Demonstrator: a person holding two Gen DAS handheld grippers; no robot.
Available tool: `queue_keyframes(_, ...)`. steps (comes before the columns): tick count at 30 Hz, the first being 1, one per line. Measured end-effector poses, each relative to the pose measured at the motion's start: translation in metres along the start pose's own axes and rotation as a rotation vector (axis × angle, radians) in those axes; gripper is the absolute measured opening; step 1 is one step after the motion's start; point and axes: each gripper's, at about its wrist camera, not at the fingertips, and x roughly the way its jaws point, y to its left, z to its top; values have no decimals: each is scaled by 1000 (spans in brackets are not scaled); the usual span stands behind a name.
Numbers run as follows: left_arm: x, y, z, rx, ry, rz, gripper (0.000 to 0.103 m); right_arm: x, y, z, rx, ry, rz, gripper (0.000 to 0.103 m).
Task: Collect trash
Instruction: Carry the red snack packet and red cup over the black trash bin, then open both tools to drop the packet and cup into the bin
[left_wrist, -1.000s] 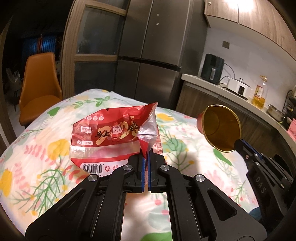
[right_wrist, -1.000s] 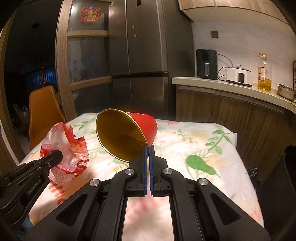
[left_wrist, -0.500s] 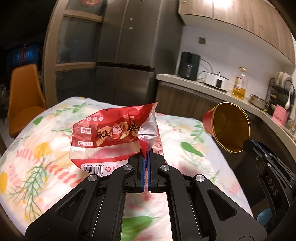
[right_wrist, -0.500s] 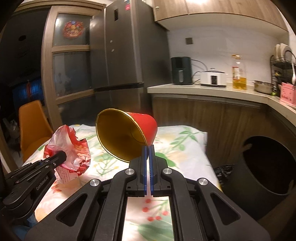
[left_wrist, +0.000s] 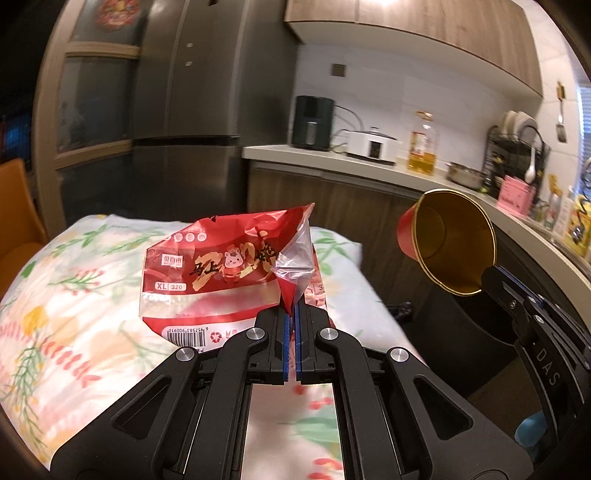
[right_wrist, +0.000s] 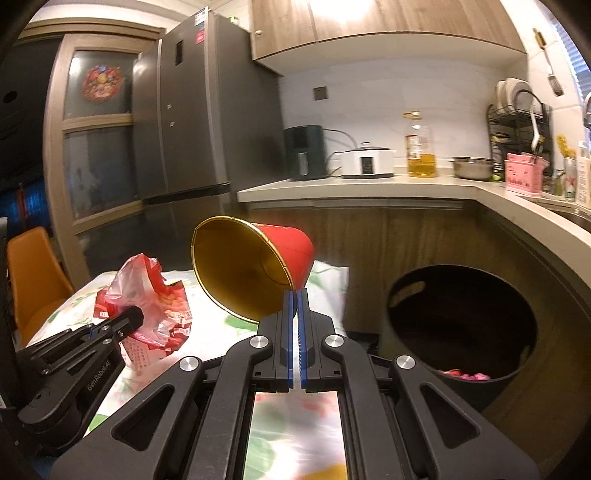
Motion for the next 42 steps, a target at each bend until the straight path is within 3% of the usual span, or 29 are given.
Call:
queue_keyframes(20,19,-103,10,125,-16,-200,1,-25,-86,7,96,-51,-210,3)
queue_keyframes(28,33,-149,15,175,-26,-322,1,-30,-118,10,138,-68,-299,3)
queue_keyframes(33,43,-175,15,202,-40,-391,1,-28,-135,10,157,-70,-335,3)
queue_keyframes(42,64,-196,11,218,-33,-448,1,-19,-156,11,181,-67,-364,3)
